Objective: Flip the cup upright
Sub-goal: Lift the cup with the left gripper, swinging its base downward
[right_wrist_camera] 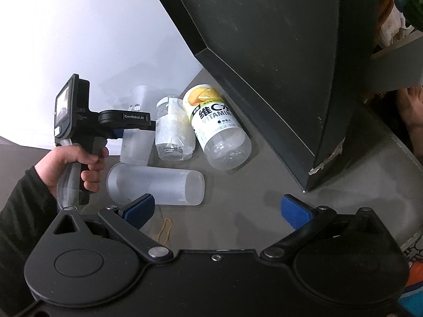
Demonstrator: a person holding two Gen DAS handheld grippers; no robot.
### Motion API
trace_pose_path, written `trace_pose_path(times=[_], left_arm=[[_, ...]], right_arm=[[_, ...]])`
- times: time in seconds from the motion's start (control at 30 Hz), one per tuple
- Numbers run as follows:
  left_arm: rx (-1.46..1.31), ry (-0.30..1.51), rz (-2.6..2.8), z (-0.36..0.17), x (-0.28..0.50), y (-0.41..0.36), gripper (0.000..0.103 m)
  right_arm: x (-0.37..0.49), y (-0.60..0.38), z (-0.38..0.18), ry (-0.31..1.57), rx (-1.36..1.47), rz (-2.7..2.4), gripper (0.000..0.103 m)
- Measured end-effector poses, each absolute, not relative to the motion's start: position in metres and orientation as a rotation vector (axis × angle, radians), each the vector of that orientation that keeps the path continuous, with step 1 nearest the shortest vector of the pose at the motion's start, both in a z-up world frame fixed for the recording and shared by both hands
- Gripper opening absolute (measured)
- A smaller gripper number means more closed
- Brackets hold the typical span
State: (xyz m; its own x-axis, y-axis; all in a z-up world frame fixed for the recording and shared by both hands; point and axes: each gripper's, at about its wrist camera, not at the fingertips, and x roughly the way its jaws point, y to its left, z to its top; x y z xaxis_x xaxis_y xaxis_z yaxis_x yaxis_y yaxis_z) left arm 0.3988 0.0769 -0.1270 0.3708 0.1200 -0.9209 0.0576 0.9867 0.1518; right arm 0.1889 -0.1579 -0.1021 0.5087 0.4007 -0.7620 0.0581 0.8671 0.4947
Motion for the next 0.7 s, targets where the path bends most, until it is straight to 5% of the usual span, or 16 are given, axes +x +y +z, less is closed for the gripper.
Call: trace_pose_path(times=[0.7], left_arm=[[0.08, 1.073, 0.075, -0.047, 0.315, 0.069, 0.066]], right_arm=[[0.176, -0.163, -0.083, 0.941, 0.539, 0.244, 0.103]])
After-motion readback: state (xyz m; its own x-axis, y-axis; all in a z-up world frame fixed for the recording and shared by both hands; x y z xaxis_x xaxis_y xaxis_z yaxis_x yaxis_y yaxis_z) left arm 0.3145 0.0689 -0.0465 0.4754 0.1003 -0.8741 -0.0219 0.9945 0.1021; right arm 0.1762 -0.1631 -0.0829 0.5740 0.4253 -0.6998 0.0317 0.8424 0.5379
